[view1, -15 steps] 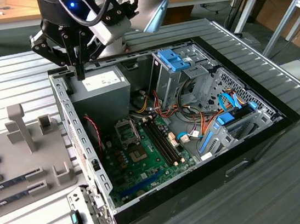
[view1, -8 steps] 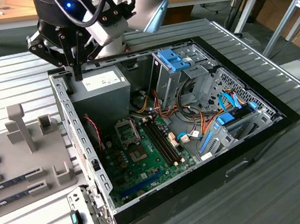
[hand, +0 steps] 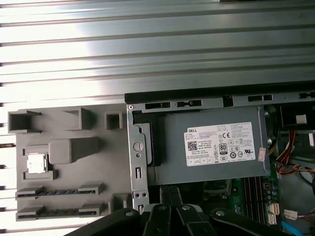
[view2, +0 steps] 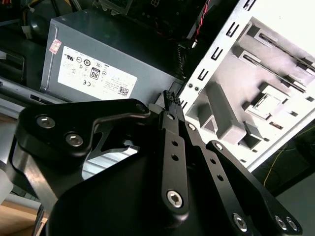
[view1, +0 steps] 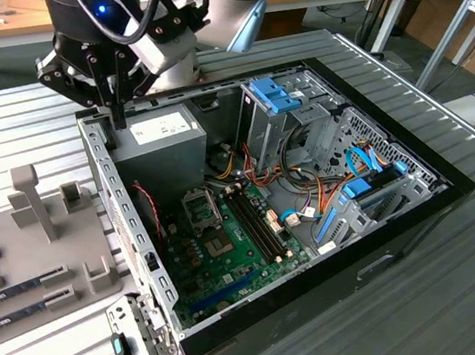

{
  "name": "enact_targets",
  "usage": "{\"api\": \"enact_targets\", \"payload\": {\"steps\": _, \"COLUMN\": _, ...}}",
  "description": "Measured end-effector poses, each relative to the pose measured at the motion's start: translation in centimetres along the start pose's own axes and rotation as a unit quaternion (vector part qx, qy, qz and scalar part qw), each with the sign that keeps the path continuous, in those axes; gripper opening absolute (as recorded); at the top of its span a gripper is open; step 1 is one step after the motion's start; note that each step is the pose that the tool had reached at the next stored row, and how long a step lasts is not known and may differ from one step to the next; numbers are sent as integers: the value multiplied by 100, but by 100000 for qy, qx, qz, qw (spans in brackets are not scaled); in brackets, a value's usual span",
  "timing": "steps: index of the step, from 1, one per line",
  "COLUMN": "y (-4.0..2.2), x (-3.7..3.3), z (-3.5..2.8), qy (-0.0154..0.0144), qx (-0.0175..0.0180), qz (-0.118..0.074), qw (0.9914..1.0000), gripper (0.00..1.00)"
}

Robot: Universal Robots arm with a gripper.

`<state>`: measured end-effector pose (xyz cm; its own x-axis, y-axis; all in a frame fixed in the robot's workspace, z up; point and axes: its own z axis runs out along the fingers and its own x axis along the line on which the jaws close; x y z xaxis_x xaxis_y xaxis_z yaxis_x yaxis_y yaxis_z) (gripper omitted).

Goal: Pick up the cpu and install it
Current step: 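Reach for the cpu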

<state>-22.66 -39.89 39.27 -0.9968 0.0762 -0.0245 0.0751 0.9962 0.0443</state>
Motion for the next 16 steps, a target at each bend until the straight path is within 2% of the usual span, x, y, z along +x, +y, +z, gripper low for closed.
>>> {"api": "enact_targets", "payload": {"steps": 16, "y": -9, "x": 121, "z": -3, "qy": 0, "qx": -2, "qz": -3, "qw": 100000, "gripper": 11}}
